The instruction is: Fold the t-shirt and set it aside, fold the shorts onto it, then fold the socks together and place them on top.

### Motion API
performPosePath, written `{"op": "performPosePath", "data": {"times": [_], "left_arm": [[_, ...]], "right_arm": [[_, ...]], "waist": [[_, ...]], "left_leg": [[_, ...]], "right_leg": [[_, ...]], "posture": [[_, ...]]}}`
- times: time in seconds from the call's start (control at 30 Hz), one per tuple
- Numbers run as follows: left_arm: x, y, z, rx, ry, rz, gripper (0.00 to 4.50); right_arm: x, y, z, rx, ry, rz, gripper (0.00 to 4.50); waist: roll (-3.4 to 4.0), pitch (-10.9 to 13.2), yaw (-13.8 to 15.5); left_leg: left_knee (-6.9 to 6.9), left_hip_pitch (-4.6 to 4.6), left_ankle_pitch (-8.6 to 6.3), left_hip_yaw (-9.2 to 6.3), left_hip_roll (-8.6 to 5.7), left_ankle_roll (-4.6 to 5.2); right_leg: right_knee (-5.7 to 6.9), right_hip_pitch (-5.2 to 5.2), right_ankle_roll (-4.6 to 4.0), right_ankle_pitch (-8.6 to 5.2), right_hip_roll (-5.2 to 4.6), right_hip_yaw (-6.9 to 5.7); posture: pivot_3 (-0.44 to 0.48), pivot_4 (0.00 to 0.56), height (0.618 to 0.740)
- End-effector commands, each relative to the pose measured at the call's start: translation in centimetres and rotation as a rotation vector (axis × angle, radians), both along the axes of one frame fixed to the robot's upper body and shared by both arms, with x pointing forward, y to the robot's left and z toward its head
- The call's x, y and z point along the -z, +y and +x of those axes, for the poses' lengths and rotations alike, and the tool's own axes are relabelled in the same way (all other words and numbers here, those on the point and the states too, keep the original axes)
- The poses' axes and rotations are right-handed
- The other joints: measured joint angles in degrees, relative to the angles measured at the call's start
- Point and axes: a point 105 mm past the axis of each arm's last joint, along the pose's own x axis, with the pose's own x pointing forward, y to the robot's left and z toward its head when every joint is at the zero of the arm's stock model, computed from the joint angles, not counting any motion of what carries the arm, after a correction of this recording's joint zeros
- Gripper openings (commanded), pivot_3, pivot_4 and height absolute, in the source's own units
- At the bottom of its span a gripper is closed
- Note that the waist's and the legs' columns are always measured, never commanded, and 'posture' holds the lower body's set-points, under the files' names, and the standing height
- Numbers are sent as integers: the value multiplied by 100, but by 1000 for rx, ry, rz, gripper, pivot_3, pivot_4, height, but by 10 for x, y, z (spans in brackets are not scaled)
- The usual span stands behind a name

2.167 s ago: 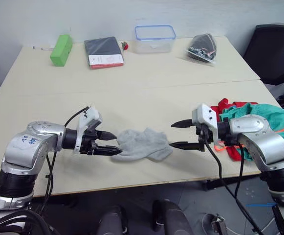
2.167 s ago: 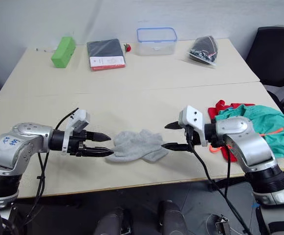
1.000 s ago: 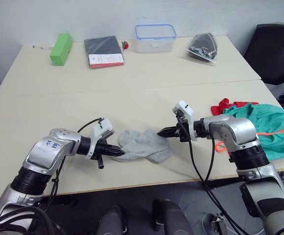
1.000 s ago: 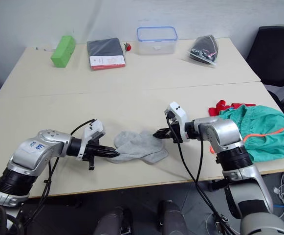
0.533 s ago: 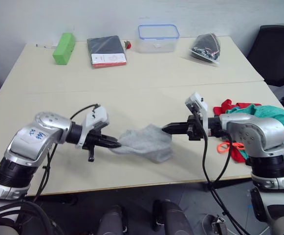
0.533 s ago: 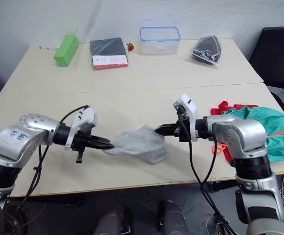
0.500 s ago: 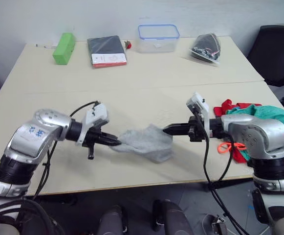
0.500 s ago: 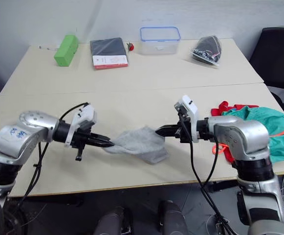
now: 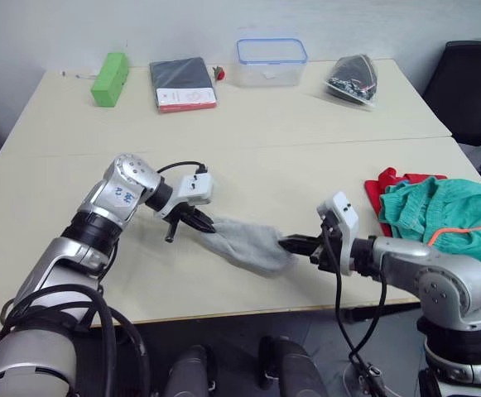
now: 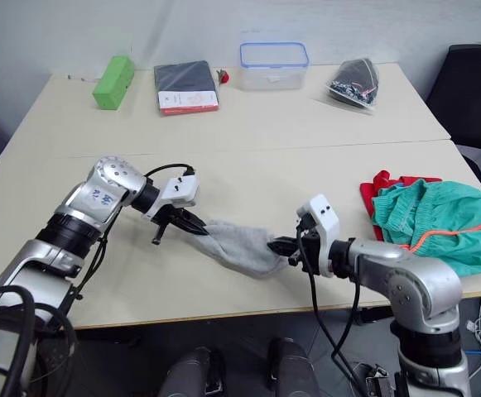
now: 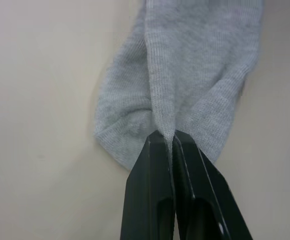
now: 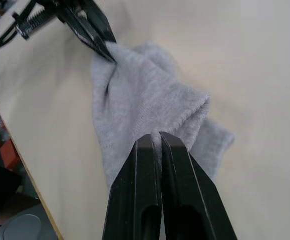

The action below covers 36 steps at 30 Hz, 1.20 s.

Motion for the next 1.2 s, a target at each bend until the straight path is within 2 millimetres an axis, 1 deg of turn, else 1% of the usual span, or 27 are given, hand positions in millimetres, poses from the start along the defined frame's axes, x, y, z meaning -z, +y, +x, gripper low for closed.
{"op": "performPosePath", "data": {"times": [0.03, 0.17, 0.27, 0.37, 0.47, 0.6, 0.63, 0.67, 0.7, 0.73, 0.77, 0.8, 0.9, 1.07, 1.17, 1.2], "left_arm": [[-4, -2, 8, 22, -46, 12, 0], [-9, -7, 10, 32, -54, -38, 0], [-12, -7, 8, 41, -62, -62, 0], [-18, -7, 5, 49, -66, -103, 720], [-25, -7, 2, 58, -80, -138, 1554], [-36, -7, 1, 56, -118, -167, 2900], [-39, -7, 1, 57, -128, -174, 3157], [-42, -8, 2, 54, -142, -182, 3492], [-43, -9, 3, 49, -149, -187, 3770], [-44, -10, 4, 45, -152, -189, 4180], [-43, -10, 3, 46, -153, -183, 4458], [-41, -9, 2, 53, -143, -170, 4500], [-35, -8, 4, 33, -110, -145, 4500], [-33, -15, 14, -14, -66, -156, 4500], [-32, -15, 14, -13, -18, -159, 3894], [-32, -15, 13, -7, -6, -153, 3593]], "right_arm": [[-4, -2, -4, 19, -72, -35, 59], [-6, -10, 5, 85, -99, -33, 59], [-8, -12, 5, 83, -103, -29, 59], [-8, -11, 3, 68, -93, -24, 0], [-8, -10, 0, 46, -78, -17, 682], [-10, -11, -3, 28, -73, -17, 2090], [-10, -11, -4, 23, -71, -17, 2373], [-11, -11, -4, 18, -71, -17, 2746], [-13, -12, -5, 13, -73, -14, 3056], [-14, -12, -6, 10, -74, -11, 3517], [-15, -12, -7, 4, -76, -7, 3796], [-17, -12, -7, -1, -79, -4, 4103], [-20, -12, -8, -9, -86, 2, 4103], [-20, -11, -11, -20, -83, 5, 4103], [-19, -10, -12, -18, -79, 9, 4130], [-19, -10, -13, -17, -78, 11, 4130]], "waist": [[0, 0, 0], [0, 0, 0], [0, 0, 4], [0, 0, 8], [0, 0, 7], [0, 0, 10], [0, 0, 12], [0, 0, 15], [0, 0, 17], [0, 0, 17], [0, 0, 18], [0, 0, 19], [0, 0, 19], [-1, 0, 26], [-1, 0, 26], [-1, 0, 26]], "left_leg": [[0, 1, 0, 0, 2, 4], [1, 1, 0, -1, 4, 8], [1, 0, 0, -3, 5, 8], [1, 0, 1, -3, 4, 8], [1, 0, 1, -3, 5, 8], [1, 0, 1, -3, 5, 8], [1, 0, 1, -3, 5, 8], [1, 0, 1, -3, 5, 8], [1, 0, 1, -4, 4, 8], [1, 0, 1, -3, 4, 8], [1, 1, 1, -3, 4, 8], [1, 1, 1, -4, 4, 8], [2, 1, 2, -3, 3, 8], [3, 1, 2, -3, 0, 8], [5, 1, 3, -3, -1, 9], [5, 0, 2, -3, -1, 9]], "right_leg": [[0, 0, 2, 1, -2, -3], [1, 0, 4, 2, -3, -8], [1, 0, 4, 2, -2, -8], [2, 1, 4, 2, -2, -9], [2, 1, 4, 2, -2, -12], [3, 1, 4, 2, -2, -10], [3, 2, 4, 2, -2, -10], [2, 2, 5, 3, -1, -11], [3, 2, 5, 3, -2, -11], [3, 2, 5, 3, -2, -11], [2, 3, 5, 3, -2, -11], [3, 4, 5, 3, -1, -11], [3, 4, 6, 3, 0, -16], [4, 4, 6, 3, 1, -22], [2, 5, 8, 5, 1, -25], [2, 4, 8, 5, 1, -26]], "posture": [[0, 150, 740], [0, 150, 740], [0, 150, 740], [0, 150, 740], [0, 150, 740], [0, 150, 740], [0, 150, 740], [0, 150, 740], [0, 150, 740], [0, 150, 740], [0, 150, 740], [0, 150, 740], [0, 150, 740], [0, 150, 740], [0, 150, 740], [0, 150, 740]]}}
